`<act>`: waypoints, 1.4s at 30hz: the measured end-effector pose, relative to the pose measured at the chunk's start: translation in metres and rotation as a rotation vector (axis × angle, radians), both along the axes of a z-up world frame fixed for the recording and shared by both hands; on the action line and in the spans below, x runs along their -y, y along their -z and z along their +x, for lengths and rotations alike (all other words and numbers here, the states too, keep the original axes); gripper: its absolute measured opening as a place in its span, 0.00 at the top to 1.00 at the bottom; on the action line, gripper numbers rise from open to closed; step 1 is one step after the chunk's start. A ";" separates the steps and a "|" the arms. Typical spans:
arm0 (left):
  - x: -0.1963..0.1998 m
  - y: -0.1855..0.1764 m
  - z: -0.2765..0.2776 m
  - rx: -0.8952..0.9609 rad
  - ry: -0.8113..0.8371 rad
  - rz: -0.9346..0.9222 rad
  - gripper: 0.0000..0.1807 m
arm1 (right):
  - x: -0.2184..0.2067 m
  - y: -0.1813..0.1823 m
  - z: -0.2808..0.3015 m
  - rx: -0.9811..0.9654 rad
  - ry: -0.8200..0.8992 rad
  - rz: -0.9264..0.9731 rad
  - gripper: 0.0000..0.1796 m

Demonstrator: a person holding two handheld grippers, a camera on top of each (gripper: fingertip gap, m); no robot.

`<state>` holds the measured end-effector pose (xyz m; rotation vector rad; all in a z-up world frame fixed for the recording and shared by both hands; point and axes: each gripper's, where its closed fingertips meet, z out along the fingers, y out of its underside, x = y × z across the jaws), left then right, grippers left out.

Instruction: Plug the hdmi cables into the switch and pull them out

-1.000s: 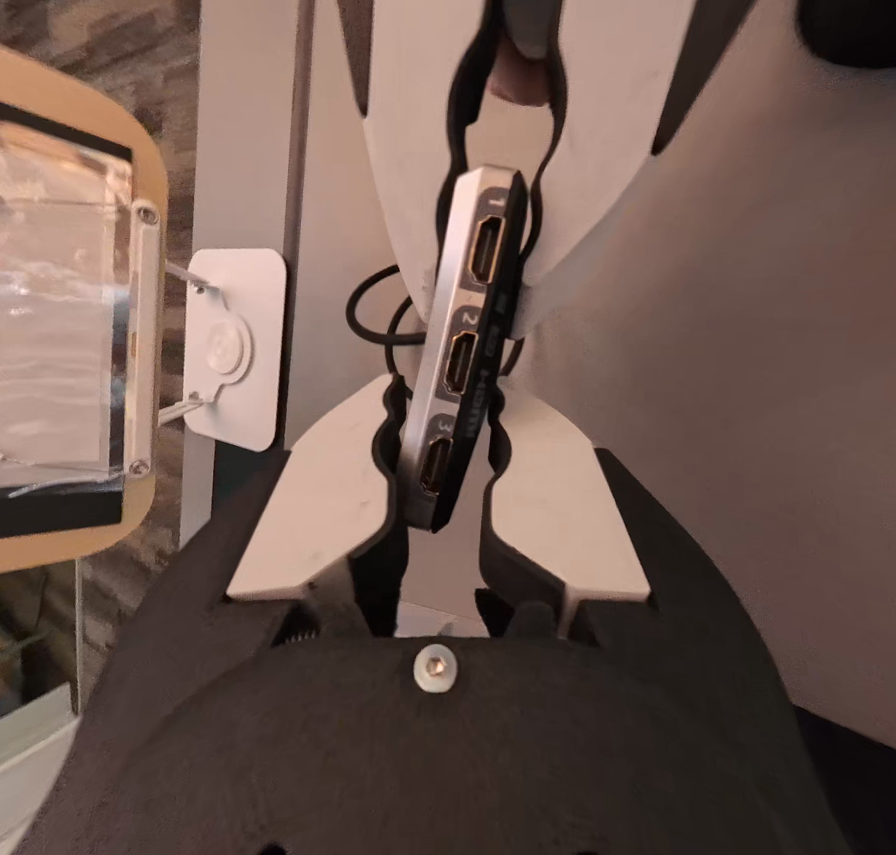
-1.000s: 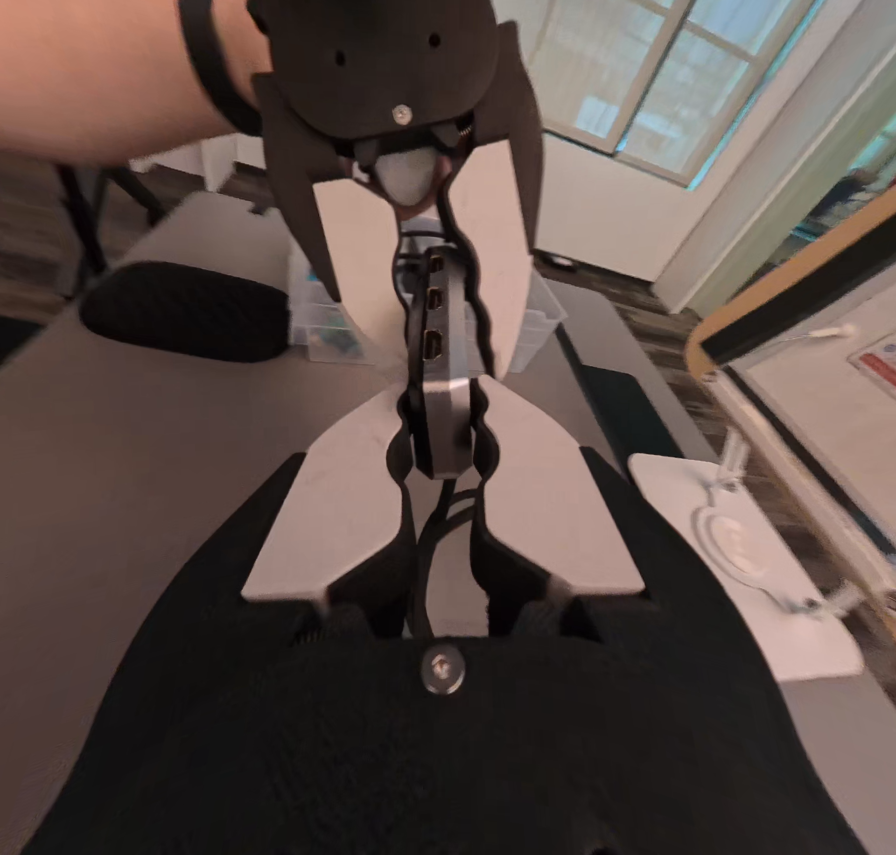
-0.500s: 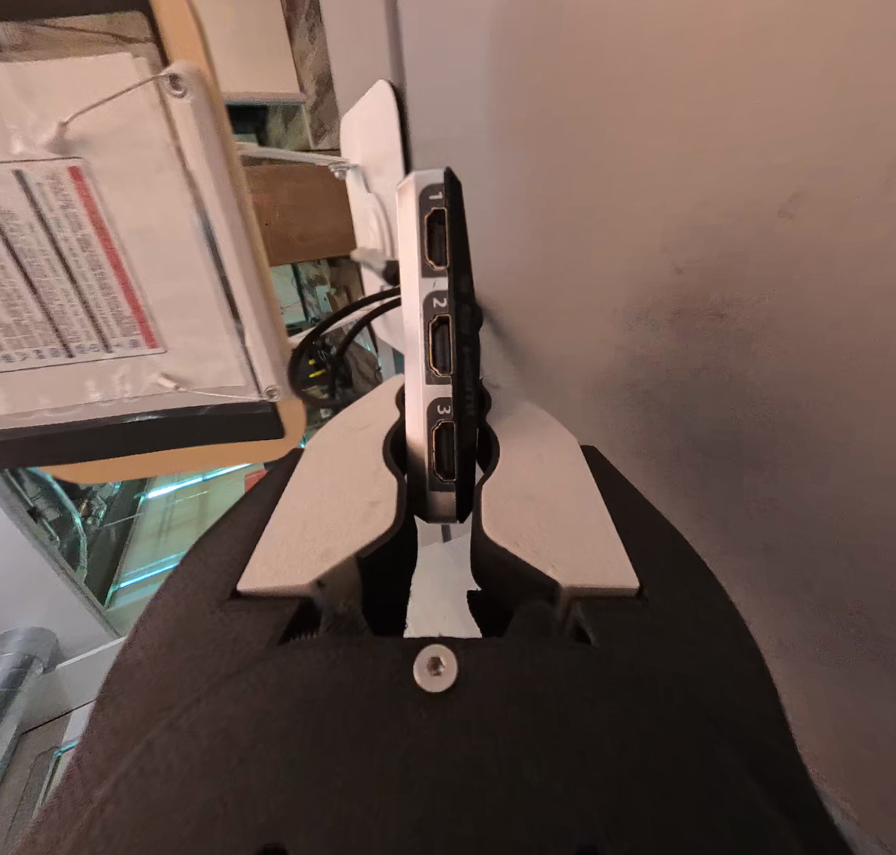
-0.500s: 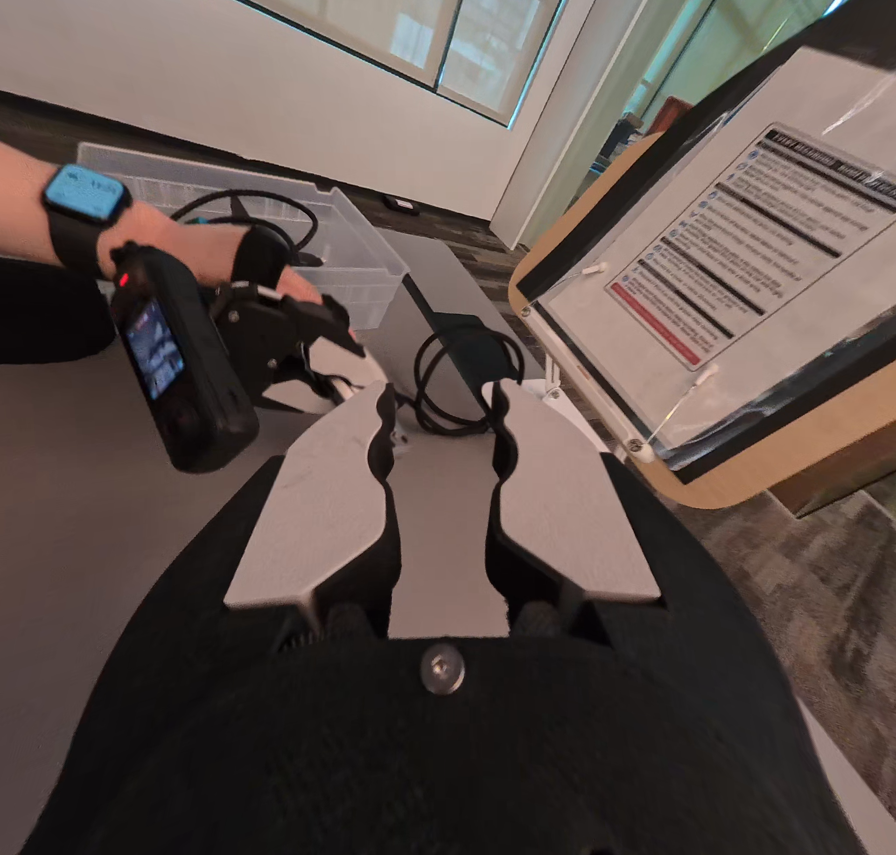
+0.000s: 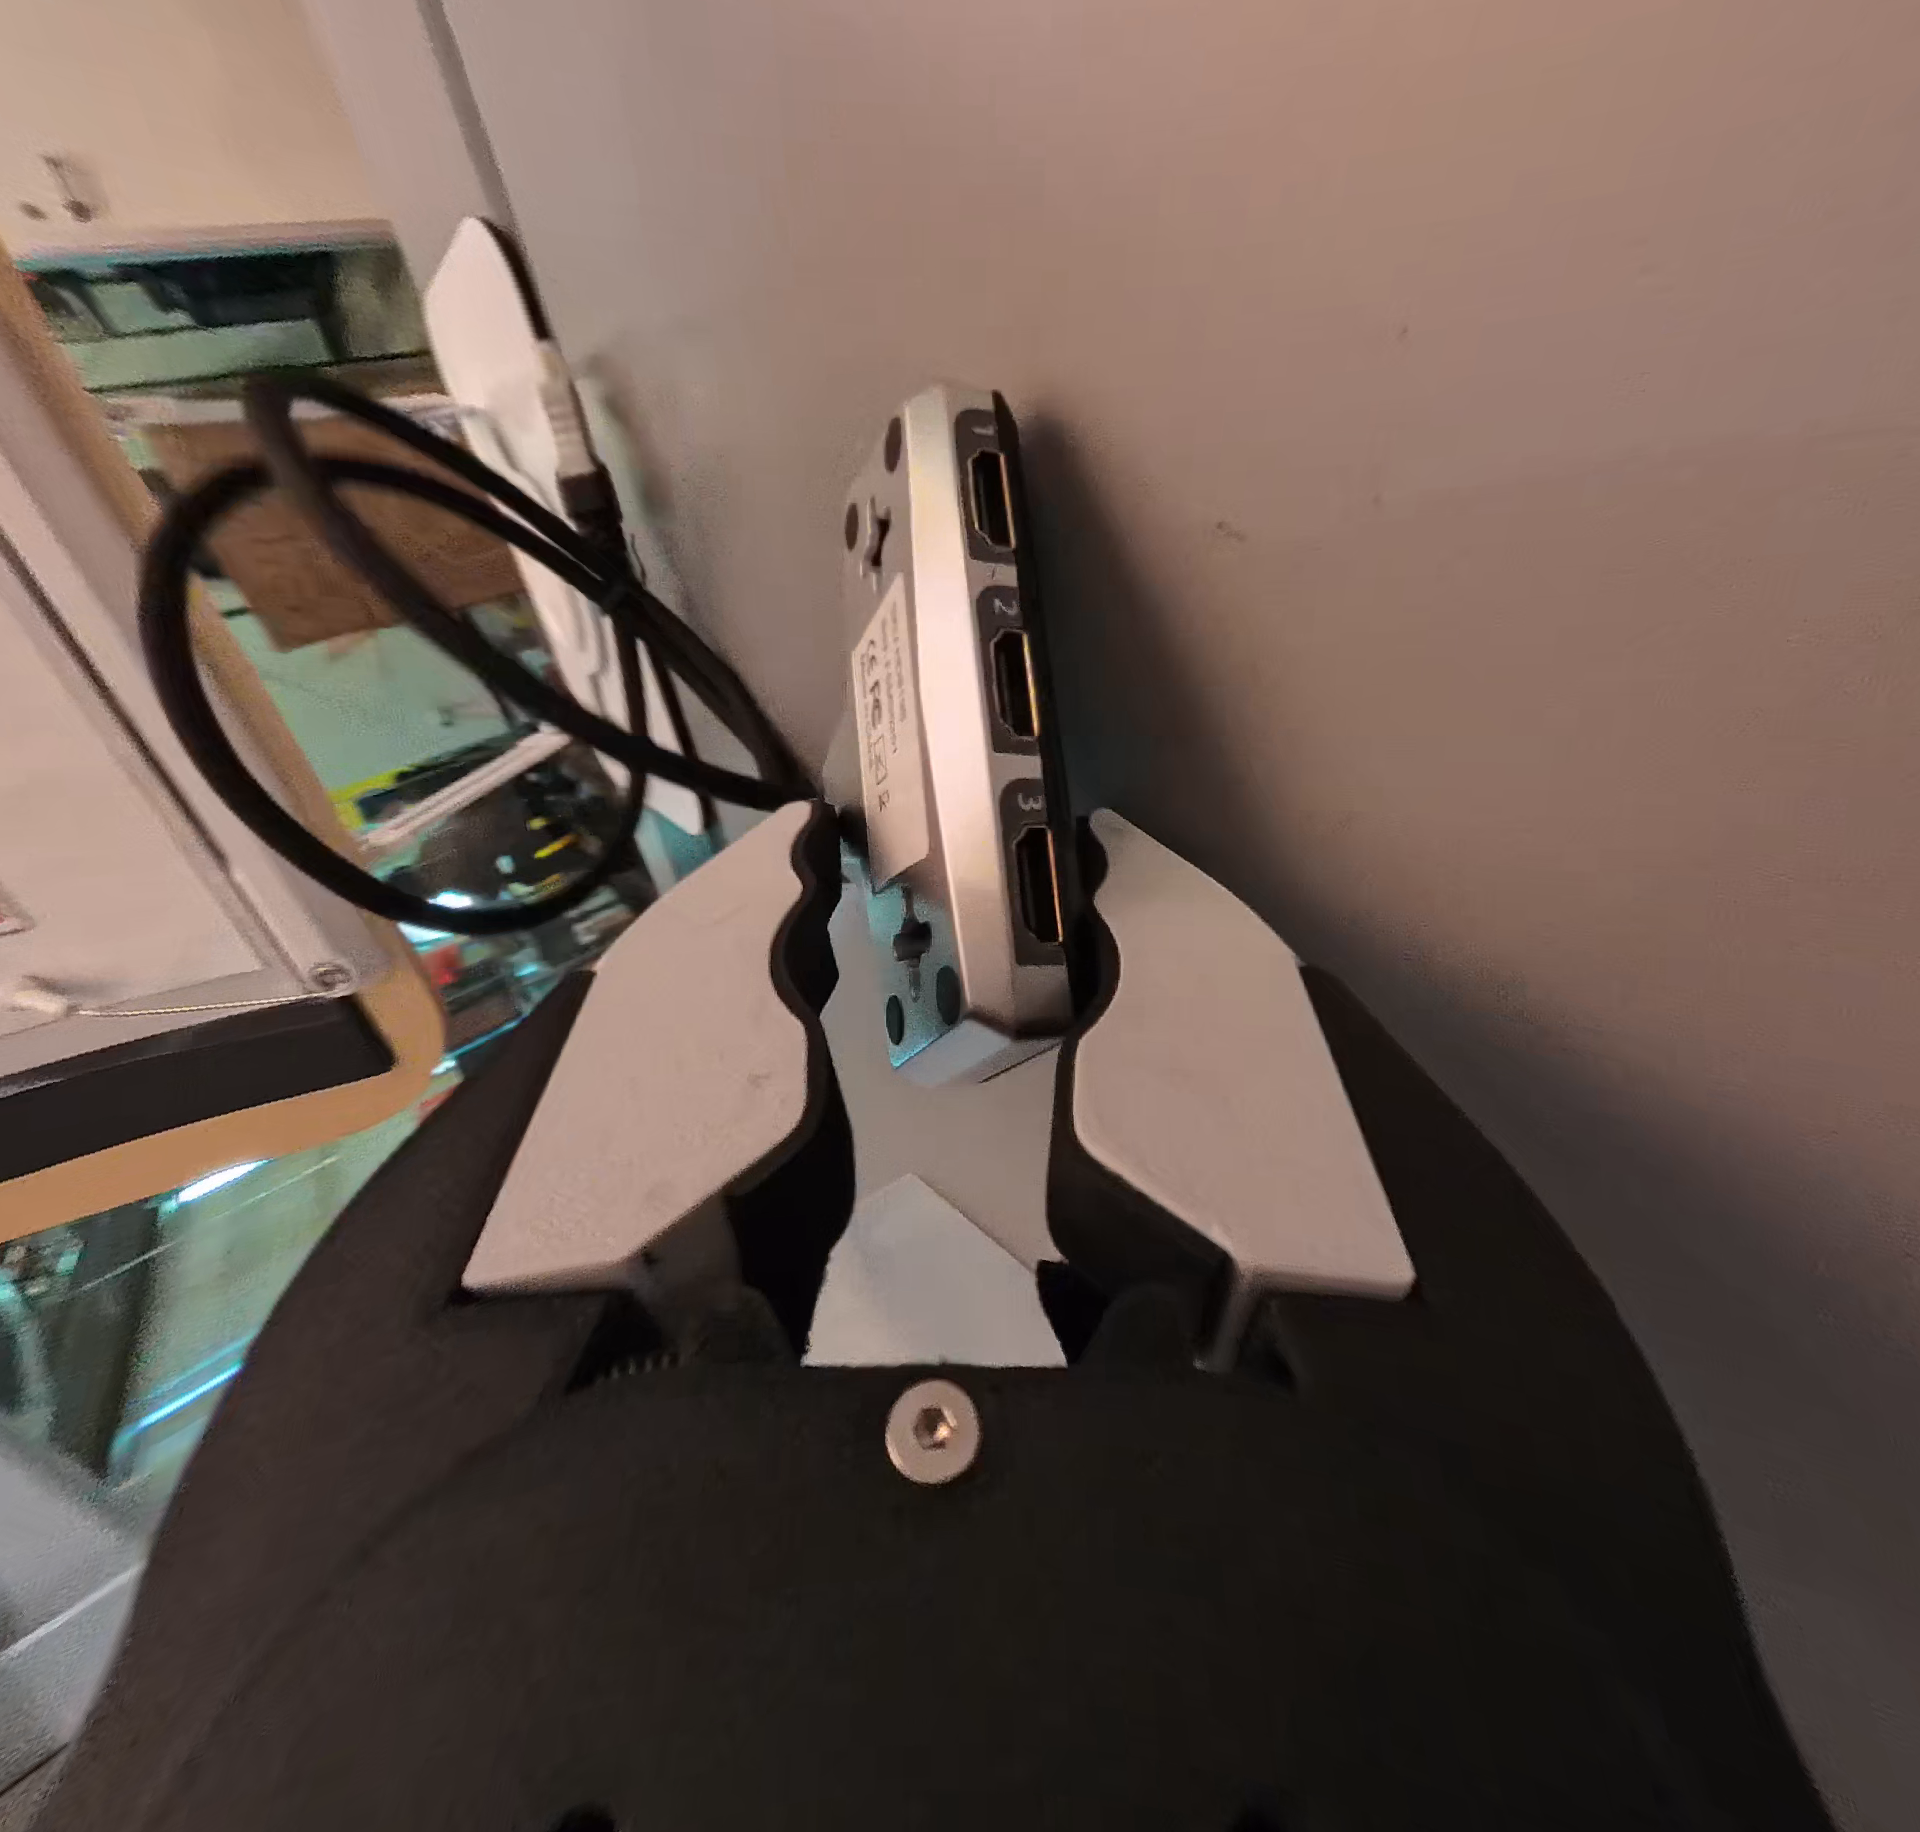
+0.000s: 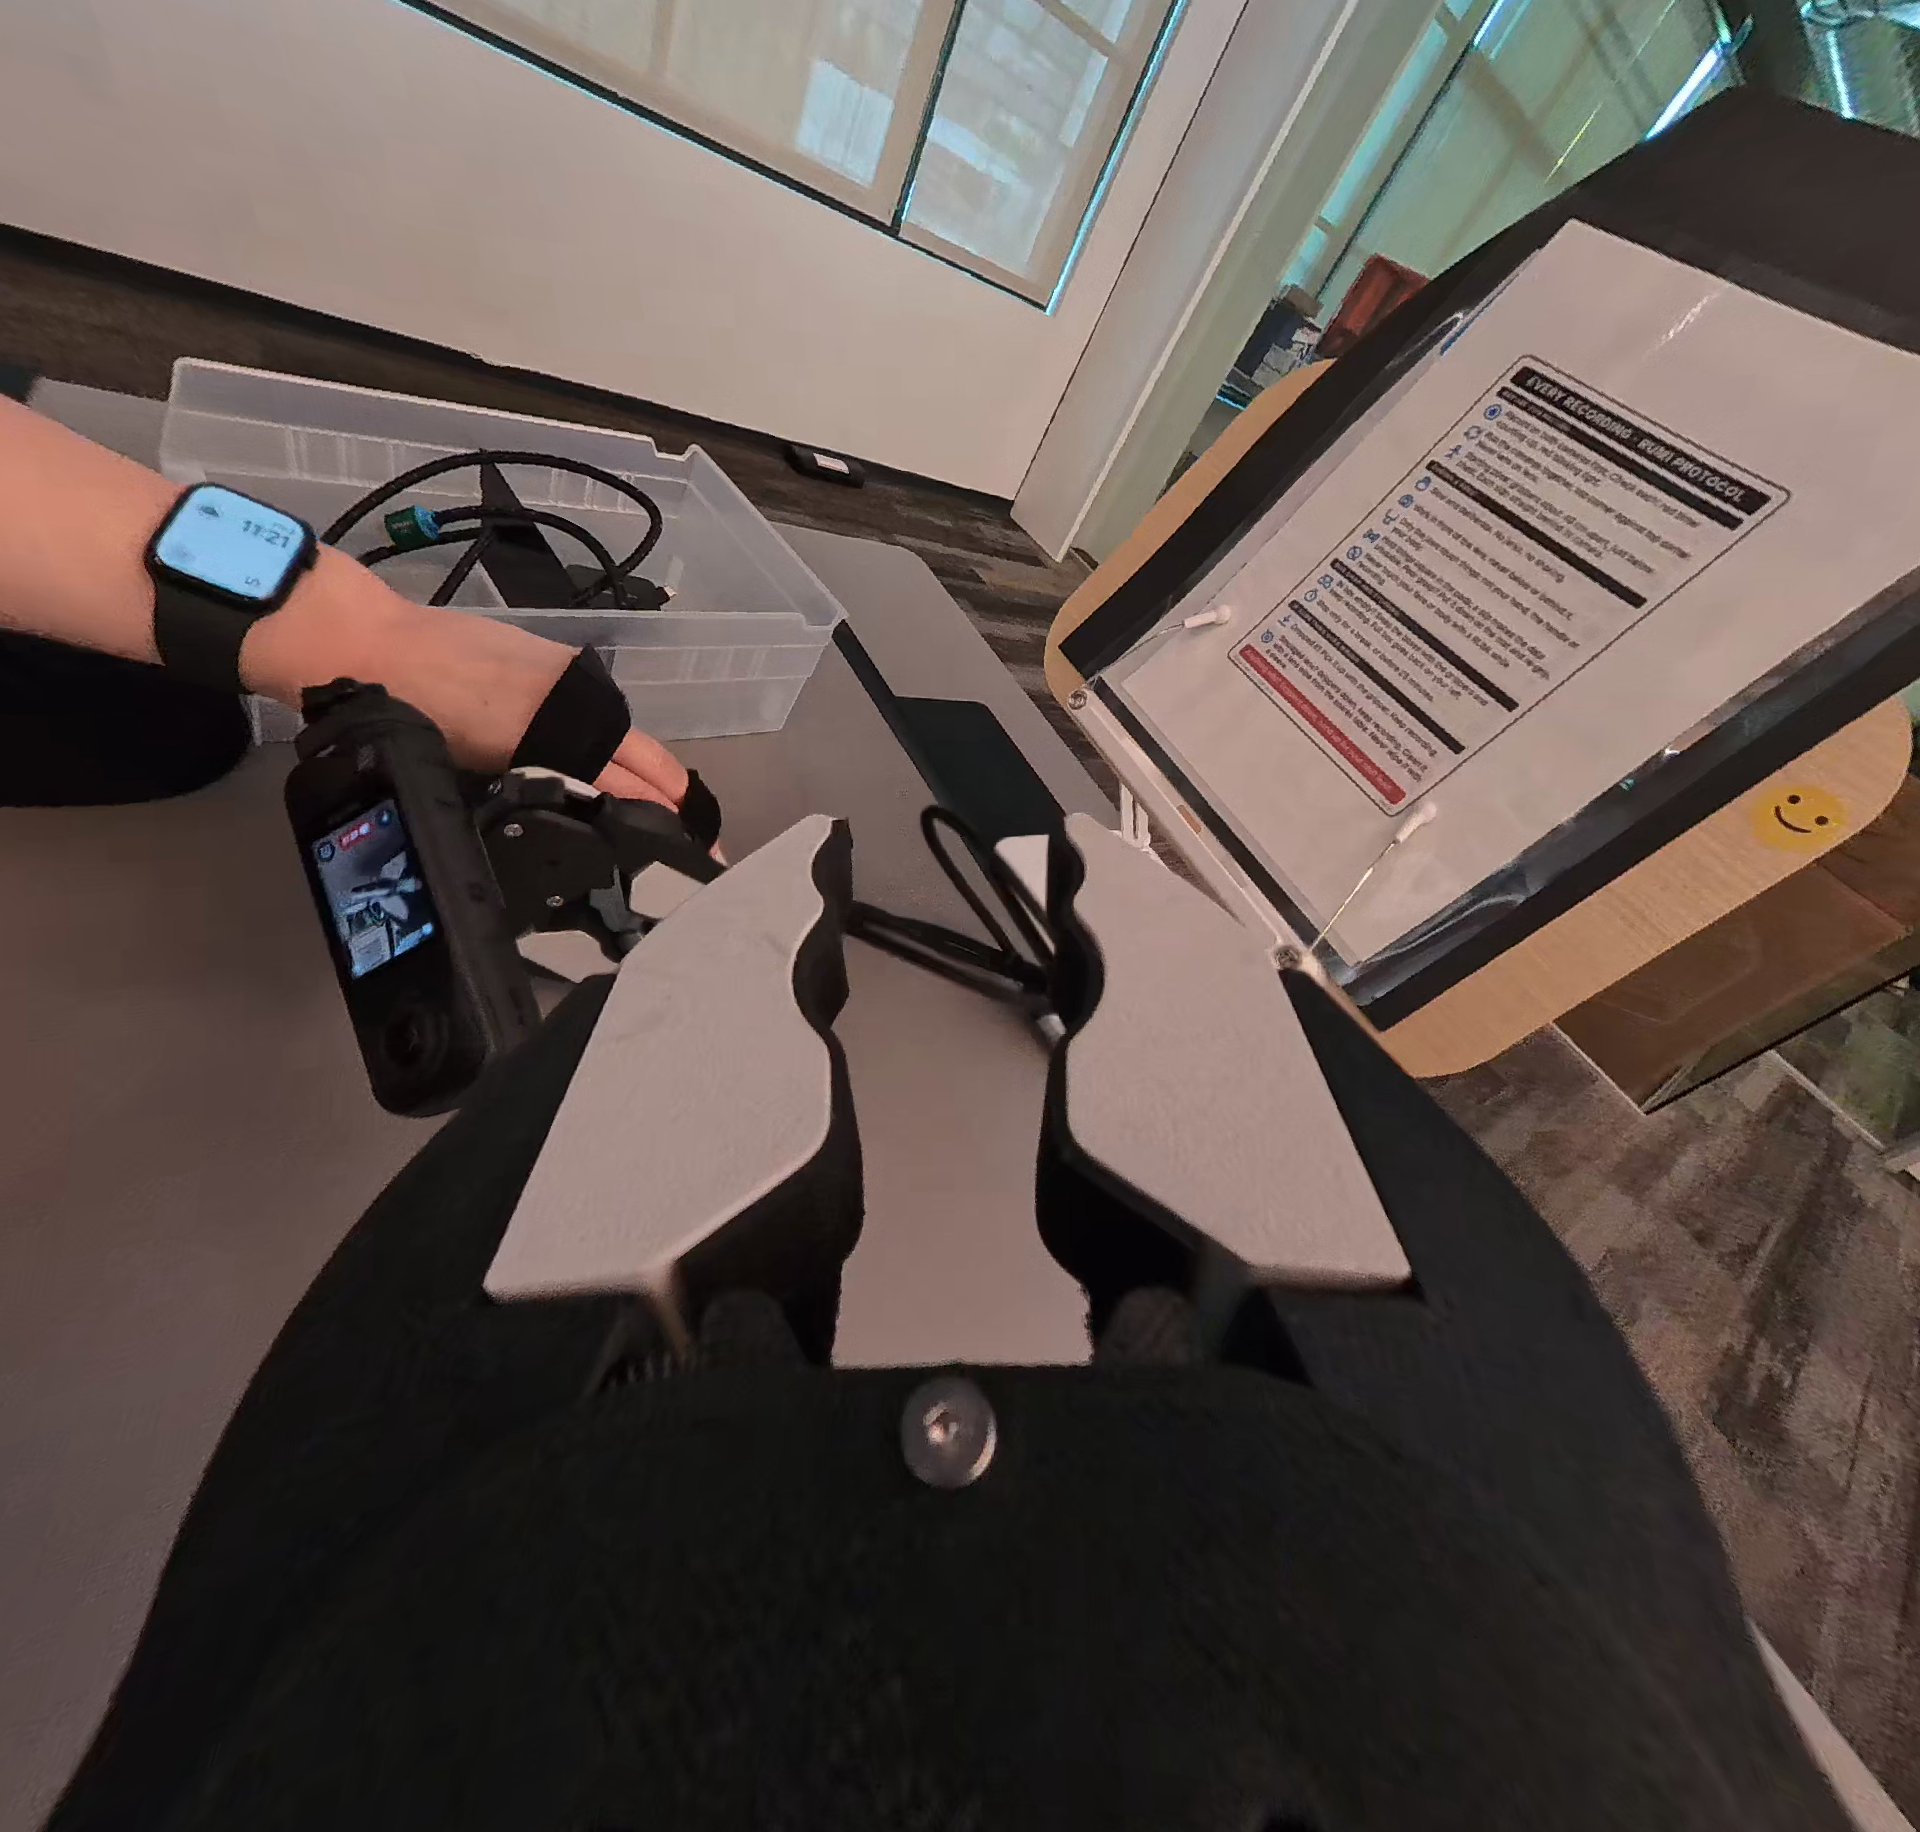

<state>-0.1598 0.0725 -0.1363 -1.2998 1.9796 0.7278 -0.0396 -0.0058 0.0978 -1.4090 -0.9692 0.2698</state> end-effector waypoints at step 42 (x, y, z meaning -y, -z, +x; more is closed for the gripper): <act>-0.023 -0.111 -0.273 0.763 -0.727 -0.233 0.77 | 0.003 -0.009 0.038 0.013 0.083 0.019 0.80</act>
